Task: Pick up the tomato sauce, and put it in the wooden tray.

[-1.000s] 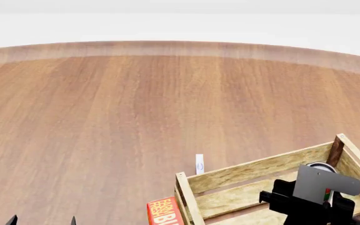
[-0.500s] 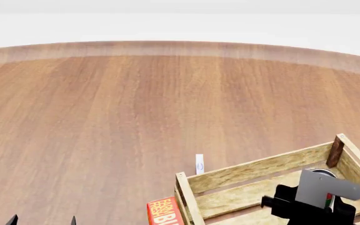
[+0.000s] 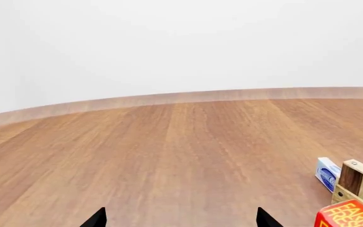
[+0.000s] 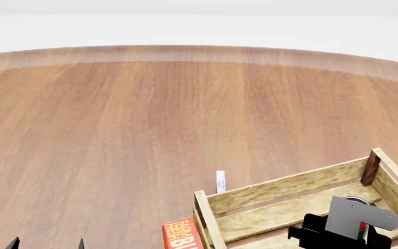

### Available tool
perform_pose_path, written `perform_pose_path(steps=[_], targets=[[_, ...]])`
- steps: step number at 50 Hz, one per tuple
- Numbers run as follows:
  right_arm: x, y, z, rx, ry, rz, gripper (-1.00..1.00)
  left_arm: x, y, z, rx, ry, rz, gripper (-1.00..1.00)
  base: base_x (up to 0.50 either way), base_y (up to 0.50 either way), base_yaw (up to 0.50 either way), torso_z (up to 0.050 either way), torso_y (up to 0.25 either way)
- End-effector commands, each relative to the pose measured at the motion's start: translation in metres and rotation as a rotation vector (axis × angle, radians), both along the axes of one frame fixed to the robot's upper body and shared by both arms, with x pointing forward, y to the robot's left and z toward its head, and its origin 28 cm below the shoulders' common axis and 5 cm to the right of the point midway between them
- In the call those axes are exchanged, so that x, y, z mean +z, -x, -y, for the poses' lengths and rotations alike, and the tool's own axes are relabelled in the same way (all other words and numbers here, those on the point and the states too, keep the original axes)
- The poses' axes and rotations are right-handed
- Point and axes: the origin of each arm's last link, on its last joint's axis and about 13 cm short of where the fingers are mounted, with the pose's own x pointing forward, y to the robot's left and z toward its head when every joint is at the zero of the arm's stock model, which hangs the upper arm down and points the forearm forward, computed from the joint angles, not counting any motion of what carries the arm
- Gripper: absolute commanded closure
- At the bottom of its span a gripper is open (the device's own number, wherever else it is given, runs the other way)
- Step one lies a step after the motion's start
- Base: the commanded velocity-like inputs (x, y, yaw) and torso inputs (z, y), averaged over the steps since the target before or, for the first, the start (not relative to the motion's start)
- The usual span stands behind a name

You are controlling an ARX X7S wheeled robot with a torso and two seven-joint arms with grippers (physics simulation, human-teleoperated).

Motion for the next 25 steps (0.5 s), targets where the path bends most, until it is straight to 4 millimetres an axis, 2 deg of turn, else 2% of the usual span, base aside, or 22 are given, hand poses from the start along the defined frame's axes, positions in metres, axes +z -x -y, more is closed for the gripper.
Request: perform_pose_path(steps=[1,25], targets=[[-0.0016,-0.0002,-0.008,0.044,0.012,-0.006,1.0,0.0006,-0.0034,-0.001,-0.005,0.03,0.017,-1.0,0.0,0.0,0.0,0.0,0.0],[-0.0034,0.0018,-0.0056,0.039,0.015,-0.006,1.0,0.0017,-0.0019,-0.0001,-0.006,0.029,0.017,-1.0,0.0,0.0,0.0,0.0,0.0]])
